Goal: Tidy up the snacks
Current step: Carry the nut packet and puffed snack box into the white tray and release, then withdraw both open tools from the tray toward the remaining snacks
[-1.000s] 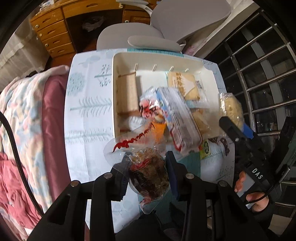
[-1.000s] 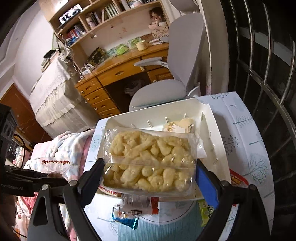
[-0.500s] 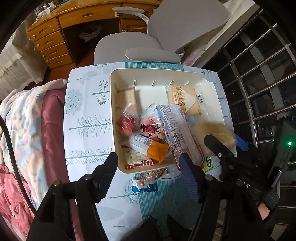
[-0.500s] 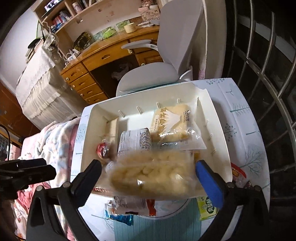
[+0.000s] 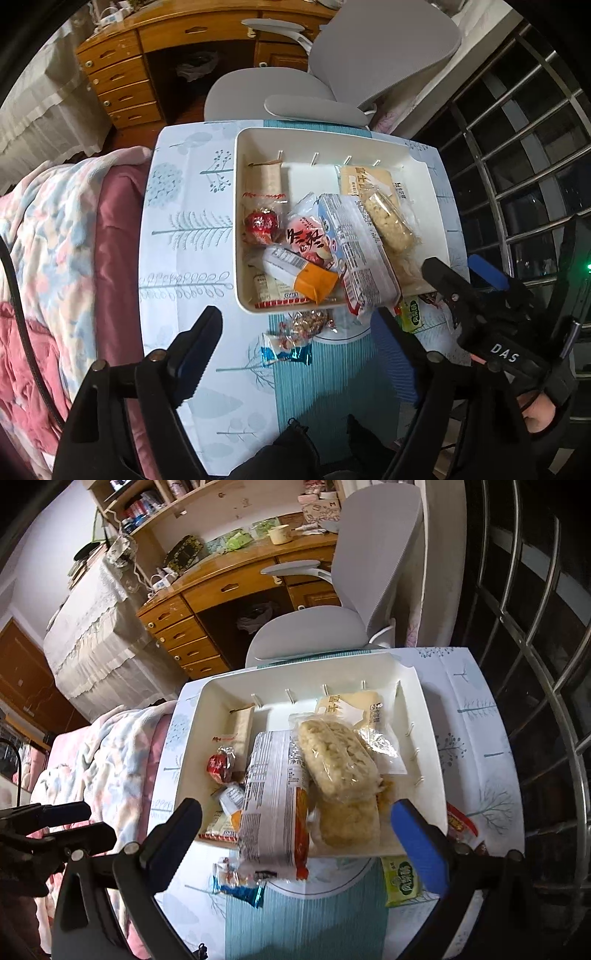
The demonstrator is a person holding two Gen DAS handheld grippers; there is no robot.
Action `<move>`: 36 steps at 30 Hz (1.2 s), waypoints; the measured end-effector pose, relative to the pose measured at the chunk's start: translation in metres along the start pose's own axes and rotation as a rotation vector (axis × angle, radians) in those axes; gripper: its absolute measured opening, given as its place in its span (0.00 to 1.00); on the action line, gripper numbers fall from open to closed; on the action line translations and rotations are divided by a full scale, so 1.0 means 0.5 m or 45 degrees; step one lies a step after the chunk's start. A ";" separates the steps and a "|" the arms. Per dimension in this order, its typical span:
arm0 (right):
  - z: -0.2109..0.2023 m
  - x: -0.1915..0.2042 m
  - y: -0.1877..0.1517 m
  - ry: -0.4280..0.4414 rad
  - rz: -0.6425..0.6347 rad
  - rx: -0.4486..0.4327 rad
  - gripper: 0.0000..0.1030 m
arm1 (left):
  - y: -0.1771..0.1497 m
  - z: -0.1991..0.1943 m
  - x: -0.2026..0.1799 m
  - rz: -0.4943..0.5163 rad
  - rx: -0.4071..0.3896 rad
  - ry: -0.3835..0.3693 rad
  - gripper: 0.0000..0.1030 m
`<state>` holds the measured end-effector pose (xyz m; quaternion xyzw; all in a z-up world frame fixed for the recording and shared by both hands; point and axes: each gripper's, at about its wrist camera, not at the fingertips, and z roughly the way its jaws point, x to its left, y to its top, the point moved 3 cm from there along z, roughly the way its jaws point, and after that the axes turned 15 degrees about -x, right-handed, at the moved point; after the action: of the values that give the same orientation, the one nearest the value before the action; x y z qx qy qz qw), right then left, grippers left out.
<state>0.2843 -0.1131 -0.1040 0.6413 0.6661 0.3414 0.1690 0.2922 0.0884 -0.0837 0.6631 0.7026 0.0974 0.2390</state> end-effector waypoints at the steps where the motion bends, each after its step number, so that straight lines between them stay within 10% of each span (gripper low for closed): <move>1: -0.008 -0.002 0.001 0.009 -0.007 0.000 1.00 | -0.005 -0.005 0.000 -0.011 -0.003 0.003 0.82; 20: -0.115 -0.129 -0.041 0.039 0.025 0.090 1.00 | -0.179 -0.037 0.017 -0.296 -0.063 0.123 0.82; 36: -0.080 -0.325 -0.109 -0.039 0.379 0.296 1.00 | -0.291 0.061 0.030 -0.440 0.009 0.205 0.82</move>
<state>0.2373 -0.2772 -0.1466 0.7530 0.5963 0.2735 0.0515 0.1775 0.0830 -0.1792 0.5235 0.8232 0.1051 0.1928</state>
